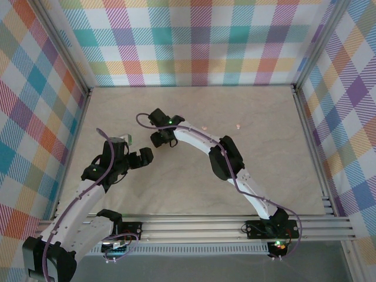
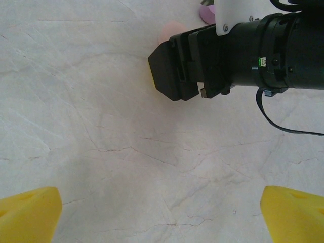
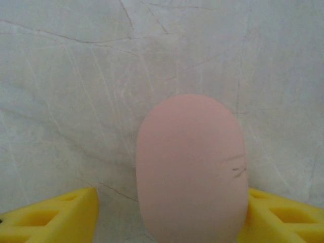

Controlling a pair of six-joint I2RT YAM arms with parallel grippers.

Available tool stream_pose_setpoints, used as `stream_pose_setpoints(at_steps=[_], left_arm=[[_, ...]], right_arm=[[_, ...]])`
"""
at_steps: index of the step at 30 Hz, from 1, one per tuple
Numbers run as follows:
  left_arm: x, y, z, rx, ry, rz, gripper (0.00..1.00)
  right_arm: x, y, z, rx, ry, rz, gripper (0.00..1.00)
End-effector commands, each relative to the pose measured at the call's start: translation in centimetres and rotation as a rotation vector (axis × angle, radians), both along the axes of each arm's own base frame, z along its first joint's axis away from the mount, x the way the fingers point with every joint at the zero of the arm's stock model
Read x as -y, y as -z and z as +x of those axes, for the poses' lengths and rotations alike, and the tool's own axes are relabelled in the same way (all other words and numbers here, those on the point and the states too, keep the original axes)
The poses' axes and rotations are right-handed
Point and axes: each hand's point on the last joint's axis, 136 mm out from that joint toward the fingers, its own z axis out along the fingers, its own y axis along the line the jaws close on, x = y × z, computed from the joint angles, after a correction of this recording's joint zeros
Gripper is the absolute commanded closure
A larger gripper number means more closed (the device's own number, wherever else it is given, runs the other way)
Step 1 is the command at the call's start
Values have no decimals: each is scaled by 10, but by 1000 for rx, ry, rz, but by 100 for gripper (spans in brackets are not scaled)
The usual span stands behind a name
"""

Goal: Insert wireless bluetooth earbuds into charging case

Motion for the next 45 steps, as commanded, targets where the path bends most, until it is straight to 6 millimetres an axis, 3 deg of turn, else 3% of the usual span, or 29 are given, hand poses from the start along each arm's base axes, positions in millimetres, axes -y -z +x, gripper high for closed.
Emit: stream_pose_setpoints(at_steps=[1,8,18,22,28,32,36,40,45], left_arm=[[-5,-12,1,25,-7,8,0],[-6,-9,-3,13,-5,15,0],[-14,-2,-4,3,-17,68,0],[-9,-2,-4,-14,-5,51,0],[0,-3,2,-44,12,11,0],[20,-22,5,94,136,-47,0],[43,-56,-2,331,308,-108,4],[61,-85,-14,499,446,-149,5],[87,-107,-27,589,632,-184,10]], right_arm=[[-5,7,7,16,-78,-11,35],[-11,11,7,-4,-144,24,43],[-3,6,-3,13,-247,-18,67],[7,-8,-12,56,-318,-23,72],[31,-32,-45,68,-417,36,76],[58,-48,-68,35,-435,105,77],[79,-68,-99,-15,-508,193,78],[94,-90,-132,-55,-618,241,77],[108,-123,-155,-46,-699,251,77]])
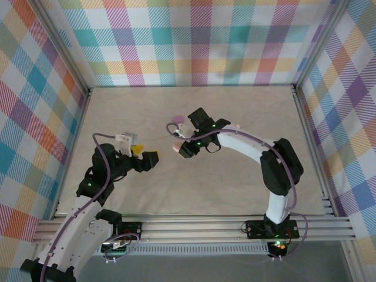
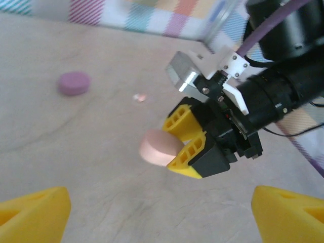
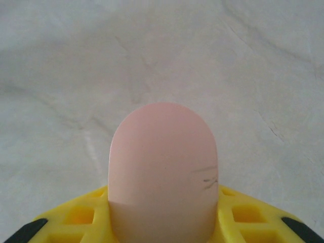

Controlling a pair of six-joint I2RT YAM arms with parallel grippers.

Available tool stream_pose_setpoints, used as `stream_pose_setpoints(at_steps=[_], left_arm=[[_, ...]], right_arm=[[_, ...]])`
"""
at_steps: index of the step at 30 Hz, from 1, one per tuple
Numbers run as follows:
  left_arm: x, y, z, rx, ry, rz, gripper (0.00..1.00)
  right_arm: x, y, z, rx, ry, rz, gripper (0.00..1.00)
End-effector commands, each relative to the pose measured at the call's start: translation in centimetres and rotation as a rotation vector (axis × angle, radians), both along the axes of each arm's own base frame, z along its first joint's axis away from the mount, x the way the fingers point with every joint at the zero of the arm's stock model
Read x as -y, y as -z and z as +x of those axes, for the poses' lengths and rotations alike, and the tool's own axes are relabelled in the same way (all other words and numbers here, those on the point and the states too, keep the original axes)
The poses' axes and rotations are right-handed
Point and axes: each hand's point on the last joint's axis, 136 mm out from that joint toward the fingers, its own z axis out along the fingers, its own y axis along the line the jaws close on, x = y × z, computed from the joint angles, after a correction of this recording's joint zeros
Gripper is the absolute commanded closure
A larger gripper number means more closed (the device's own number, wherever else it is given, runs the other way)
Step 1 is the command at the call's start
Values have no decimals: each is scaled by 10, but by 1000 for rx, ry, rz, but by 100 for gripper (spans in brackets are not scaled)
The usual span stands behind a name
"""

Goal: Insert wireless bluetooth earbuds into charging case

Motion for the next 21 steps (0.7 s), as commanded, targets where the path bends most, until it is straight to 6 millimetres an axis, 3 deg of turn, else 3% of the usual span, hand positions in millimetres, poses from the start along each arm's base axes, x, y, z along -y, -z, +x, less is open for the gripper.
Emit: stream_pose_setpoints(at_steps=[1,6,9,14,21], left_arm=[[28,-29,-11,167,202,-1,10],[66,-40,-33,394,458,50,6],[82,-35,-37,411,542,92,8],[94,-36,-36,438,621,80,16],[105,-29,-33,439,686,83,23]], right_arm=[[6,-29,-33,-11,-138,42,77],[17,-58,-54,65,-249,82,80],[27,-70,-68,118,-320,97,81],[46,-84,-86,169,-373,82,81],[52,-94,-102,171,-434,104,81]])
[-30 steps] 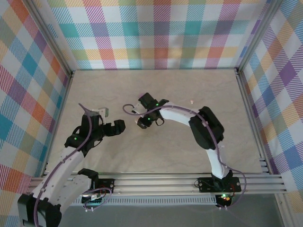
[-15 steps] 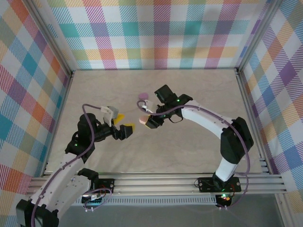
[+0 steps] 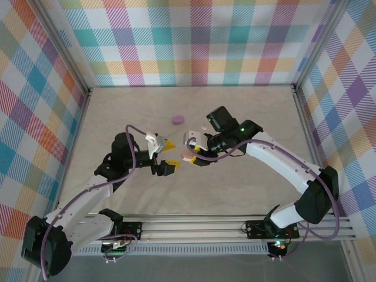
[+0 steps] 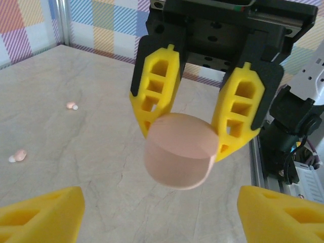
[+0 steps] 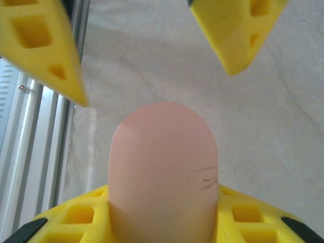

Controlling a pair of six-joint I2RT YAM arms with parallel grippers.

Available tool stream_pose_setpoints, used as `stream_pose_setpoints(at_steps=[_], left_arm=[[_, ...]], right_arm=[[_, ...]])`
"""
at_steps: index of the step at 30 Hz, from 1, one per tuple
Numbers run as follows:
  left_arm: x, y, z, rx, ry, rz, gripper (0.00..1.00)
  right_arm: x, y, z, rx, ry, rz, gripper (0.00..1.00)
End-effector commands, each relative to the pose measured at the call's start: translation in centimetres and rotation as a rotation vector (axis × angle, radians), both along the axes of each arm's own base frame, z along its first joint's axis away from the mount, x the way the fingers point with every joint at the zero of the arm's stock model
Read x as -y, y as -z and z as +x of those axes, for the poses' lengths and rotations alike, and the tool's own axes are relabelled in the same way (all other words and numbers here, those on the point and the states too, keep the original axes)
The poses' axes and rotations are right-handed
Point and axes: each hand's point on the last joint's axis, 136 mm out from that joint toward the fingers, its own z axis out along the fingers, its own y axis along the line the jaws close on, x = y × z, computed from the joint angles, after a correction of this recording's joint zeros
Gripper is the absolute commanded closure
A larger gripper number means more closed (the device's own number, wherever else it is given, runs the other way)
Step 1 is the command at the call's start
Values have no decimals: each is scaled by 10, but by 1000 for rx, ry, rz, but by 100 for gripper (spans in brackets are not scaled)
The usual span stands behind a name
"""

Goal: Insert wireless bluetooth earbuds into charging case

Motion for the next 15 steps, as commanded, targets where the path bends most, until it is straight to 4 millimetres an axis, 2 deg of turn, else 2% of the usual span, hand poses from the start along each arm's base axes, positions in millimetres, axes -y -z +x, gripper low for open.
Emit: stream_pose_setpoints(at_steps=[1,15], left_arm=[[9,-21,-4,114,68,-29,24],[34,-9,-9,95,157,15,31]], right_arm=[[4,-3,-20,-17,-91,18,81],[3,-12,-23,-5,-108,44,81]])
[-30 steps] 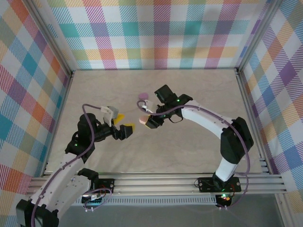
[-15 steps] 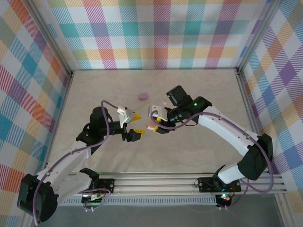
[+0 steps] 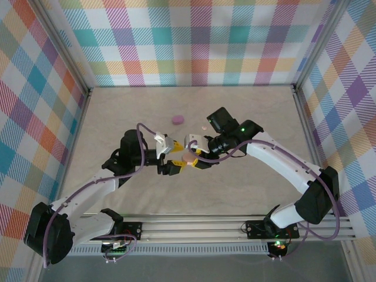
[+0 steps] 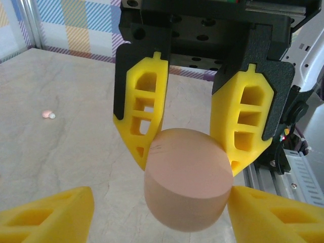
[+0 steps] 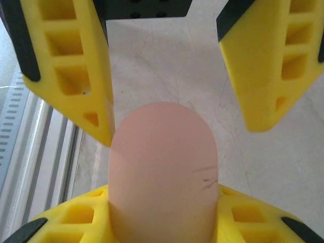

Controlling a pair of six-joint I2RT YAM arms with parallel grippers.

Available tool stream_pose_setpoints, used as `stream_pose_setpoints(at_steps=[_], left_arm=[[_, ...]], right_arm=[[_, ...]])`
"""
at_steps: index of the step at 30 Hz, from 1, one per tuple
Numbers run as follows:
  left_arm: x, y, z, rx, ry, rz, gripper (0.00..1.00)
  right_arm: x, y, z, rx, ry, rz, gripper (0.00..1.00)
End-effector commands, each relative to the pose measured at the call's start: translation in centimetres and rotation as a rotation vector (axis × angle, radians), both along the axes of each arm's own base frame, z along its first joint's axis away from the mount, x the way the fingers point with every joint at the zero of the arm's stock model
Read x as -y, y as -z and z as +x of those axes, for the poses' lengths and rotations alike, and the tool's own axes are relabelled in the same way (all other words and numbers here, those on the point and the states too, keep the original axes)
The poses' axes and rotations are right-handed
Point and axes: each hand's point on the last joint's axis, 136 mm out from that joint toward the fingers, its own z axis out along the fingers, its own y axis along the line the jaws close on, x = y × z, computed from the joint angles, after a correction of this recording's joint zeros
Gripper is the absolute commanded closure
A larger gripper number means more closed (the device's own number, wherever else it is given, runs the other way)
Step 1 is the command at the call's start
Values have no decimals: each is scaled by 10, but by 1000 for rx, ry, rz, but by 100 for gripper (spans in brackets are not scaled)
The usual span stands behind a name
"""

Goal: Insert wireless bluetooth earbuds into charging case

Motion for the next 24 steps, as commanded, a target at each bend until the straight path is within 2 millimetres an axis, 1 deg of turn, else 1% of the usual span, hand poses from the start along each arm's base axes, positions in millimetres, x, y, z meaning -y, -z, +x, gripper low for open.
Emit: stream_pose_setpoints(at_steps=[1,5,10,14,18,24], left_arm=[[10,-12,-5,60,59,-10,31],[13,-11,-6,59,70,-9,33],[13,-9,-7,57,75,-7,39],[13,-12,-8,63,78,-13,45],[13,-15,-11,64,87,-20,42],[14,-16,-13,58,98,-23,42]], right_arm=[[1,-13,-12,2,-45,45,81],[2,-14,-13,10,-47,47,81],[1,-16,-14,8,-49,53,81],[2,-15,-13,12,-49,51,81],[2,-11,-13,3,-49,38,81],[0,-12,-13,-1,-52,47,81]])
